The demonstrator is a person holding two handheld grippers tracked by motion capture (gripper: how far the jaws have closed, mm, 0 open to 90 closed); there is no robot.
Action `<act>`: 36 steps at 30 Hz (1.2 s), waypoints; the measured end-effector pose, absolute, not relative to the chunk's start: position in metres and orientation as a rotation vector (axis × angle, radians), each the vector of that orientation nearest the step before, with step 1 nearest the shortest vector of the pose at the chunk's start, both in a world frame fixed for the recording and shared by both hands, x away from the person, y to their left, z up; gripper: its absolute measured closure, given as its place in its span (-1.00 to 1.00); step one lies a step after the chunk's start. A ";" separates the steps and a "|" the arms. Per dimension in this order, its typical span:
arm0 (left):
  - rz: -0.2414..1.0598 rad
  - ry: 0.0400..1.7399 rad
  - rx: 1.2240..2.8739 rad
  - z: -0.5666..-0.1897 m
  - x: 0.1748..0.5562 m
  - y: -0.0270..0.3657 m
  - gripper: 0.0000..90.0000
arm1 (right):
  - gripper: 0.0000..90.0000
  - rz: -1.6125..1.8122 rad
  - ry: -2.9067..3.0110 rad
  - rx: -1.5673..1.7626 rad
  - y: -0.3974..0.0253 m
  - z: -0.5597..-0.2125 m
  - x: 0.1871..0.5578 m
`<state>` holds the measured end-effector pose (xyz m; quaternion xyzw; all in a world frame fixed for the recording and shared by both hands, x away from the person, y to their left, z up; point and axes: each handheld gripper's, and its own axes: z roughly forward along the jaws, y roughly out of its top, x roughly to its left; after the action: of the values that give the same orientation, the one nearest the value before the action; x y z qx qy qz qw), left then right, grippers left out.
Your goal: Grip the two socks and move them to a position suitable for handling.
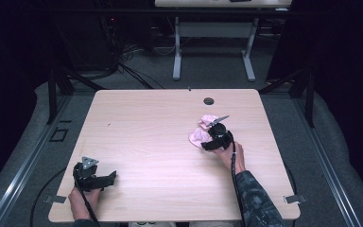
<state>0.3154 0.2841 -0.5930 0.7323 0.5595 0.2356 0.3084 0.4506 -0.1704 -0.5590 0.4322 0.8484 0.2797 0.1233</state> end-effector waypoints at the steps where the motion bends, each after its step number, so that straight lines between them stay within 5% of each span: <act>1: 0.624 1.479 1.935 -0.593 0.315 0.284 -0.96 | -0.04 0.814 2.480 1.263 -0.170 -0.560 0.451; 8: 0.626 1.478 1.936 -0.593 0.315 0.284 -0.95 | 0.66 0.844 2.483 1.234 -0.170 -0.565 0.446; 11: 0.626 1.479 1.935 -0.593 0.315 0.284 -0.95 | 0.81 0.871 2.502 1.230 -0.172 -0.564 0.444; 23: 0.628 1.482 1.933 -0.593 0.315 0.284 -0.95 | 0.83 1.123 2.584 1.077 -0.160 -0.512 0.370; 33: 0.628 1.482 1.932 -0.593 0.315 0.284 -0.95 | 0.80 1.060 2.754 0.970 -0.125 -0.537 0.314; 36: 0.627 1.482 1.933 -0.593 0.315 0.284 -0.95 | 0.46 1.010 2.787 0.971 -0.121 -0.550 0.312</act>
<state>0.3152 0.2842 -0.5929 0.7312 0.5606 0.2370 0.3080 0.3124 -0.1209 -0.5504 0.3111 0.8935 0.3236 0.0111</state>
